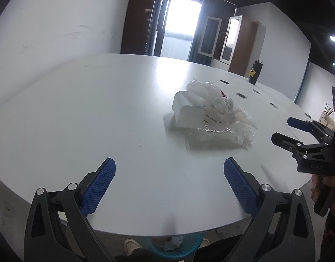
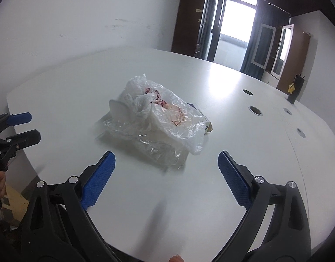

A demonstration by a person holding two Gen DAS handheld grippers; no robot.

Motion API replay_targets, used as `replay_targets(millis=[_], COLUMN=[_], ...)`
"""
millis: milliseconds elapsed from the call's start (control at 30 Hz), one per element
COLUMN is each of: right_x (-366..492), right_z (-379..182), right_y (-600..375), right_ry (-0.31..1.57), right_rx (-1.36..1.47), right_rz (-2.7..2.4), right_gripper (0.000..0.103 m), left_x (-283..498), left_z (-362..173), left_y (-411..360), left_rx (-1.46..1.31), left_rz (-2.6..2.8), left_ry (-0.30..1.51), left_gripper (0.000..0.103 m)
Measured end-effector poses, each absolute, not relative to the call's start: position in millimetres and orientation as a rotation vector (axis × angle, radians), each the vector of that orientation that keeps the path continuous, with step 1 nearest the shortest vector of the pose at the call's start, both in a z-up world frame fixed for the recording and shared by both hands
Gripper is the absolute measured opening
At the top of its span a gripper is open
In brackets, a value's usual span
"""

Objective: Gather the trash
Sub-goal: 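Raise both grippers back toward the remaining bag and tub on the table, then grasp the white tub with the left gripper while the right grasps the white plastic bag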

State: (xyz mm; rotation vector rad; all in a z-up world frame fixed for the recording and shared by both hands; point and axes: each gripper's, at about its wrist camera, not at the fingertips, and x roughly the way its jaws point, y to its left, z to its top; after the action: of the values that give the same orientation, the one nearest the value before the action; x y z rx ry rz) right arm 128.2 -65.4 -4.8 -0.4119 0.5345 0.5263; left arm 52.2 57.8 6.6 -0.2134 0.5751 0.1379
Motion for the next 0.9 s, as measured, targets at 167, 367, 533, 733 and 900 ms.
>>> replay_targets(millis=[167,367,533,733,900], right_x=[158,187,204,218,227], right_z=[-11,-21,-33,-35,-35], right_y=[-54,-46,-33,-27,-34], right_ry=[0.571,0.612,0.660,0.671,0.693], right_rx=[-0.430,-0.427,-0.503,-0.508,-0.465], right_rz=[0.504,0.489,0.498,0.510,0.538], right_gripper=[0.082,0.066,0.057,0.038,0.016], left_x=[70,87,106,139,164], left_z=[11,16,16,16,18], left_y=[59,61,60,62,58], left_rx=[-0.198,-0.216,-0.218,-0.213,-0.170], left_rz=[0.151,0.147,0.120,0.131,0.147], left_ry=[0.562,0.572,0.589,0.620,0.653], left_gripper=[0.097,0.097,0.097,0.097,0.097])
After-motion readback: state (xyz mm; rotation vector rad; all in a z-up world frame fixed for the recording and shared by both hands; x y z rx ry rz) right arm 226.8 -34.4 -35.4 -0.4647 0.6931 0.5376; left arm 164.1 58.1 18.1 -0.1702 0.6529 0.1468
